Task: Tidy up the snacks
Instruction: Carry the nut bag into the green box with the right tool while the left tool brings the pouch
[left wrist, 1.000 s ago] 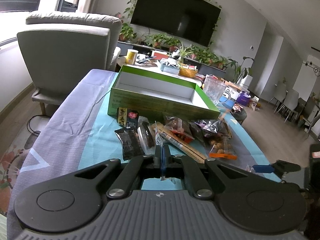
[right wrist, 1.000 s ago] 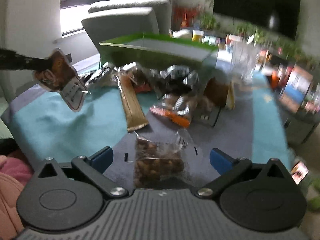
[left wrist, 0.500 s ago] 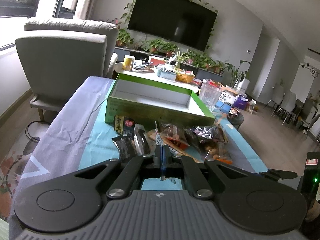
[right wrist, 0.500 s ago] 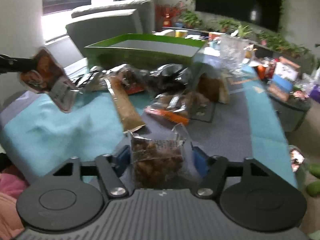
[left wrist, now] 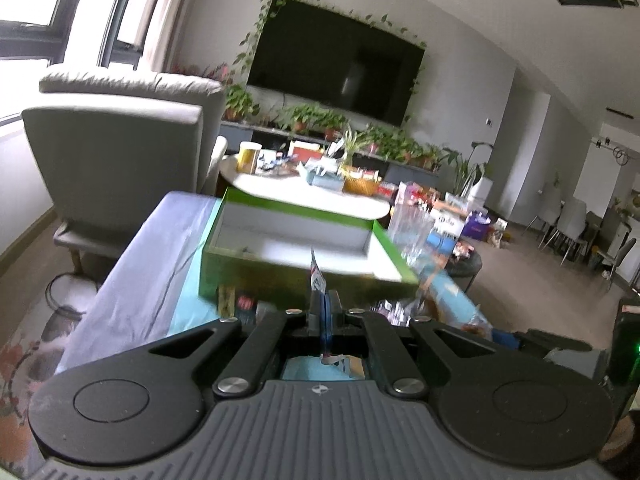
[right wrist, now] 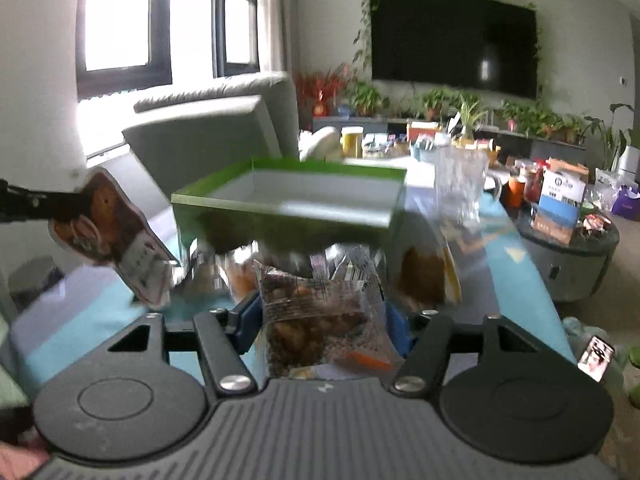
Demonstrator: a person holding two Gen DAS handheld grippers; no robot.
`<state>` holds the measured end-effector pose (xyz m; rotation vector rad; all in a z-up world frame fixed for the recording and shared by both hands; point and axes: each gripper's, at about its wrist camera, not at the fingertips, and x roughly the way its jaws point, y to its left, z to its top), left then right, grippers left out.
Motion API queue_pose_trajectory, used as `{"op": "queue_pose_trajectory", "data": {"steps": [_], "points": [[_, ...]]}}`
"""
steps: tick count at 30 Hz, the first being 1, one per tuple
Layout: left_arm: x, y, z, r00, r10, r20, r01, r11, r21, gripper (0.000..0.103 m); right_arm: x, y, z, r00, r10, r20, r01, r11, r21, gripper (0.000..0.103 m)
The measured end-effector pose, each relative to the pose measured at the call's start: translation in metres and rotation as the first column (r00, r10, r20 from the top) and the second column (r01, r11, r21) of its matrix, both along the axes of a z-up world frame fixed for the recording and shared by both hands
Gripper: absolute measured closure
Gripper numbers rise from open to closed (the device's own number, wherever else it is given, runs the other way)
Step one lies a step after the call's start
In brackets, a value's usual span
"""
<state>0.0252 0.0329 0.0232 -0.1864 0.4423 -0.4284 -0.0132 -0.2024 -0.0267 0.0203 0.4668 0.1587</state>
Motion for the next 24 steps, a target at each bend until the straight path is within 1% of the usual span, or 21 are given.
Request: {"op": "queue_pose_trajectory", "data": {"steps": [4, 12, 14, 17, 21, 24], "points": [[0.024, -0.007, 0.015, 1.0, -0.006, 0.02, 0.006, 1.0, -0.005, 0.102, 0.017, 0.004, 0.008, 1.0, -0.011, 0.026, 0.01, 0.999, 0.043, 0.038], [0.075, -0.02, 0.035, 0.997, 0.005, 0.073, -0.004, 1.0, -0.012, 0.102, 0.058, 0.004, 0.022, 0.995, -0.053, 0.09, 0.049, 0.998, 0.044, 0.036], [0.087, -0.023, 0.036, 0.996, 0.01, 0.086, -0.009, 1.0, -0.013, 0.102, 0.069, 0.004, 0.024, 0.993, -0.056, 0.104, 0.053, 0.998, 0.033, 0.036], [0.106, -0.027, 0.036, 0.996, 0.006, 0.089, -0.004, 1.0, -0.022, 0.102, 0.086, 0.001, 0.027, 0.995, -0.002, 0.097, -0.002, 0.999, 0.048, 0.035], [0.125, -0.036, 0.029, 0.996, -0.003, 0.087, 0.005, 1.0, -0.023, 0.102, 0.106, 0.0, 0.028, 0.996, -0.013, 0.093, 0.007, 0.999, 0.054, 0.035], [0.137, -0.04, 0.019, 0.998, -0.003, 0.063, 0.004, 1.0, -0.016, 0.102, 0.119, 0.0, 0.026, 0.997, -0.02, 0.076, 0.016, 0.998, 0.059, 0.035]]}}
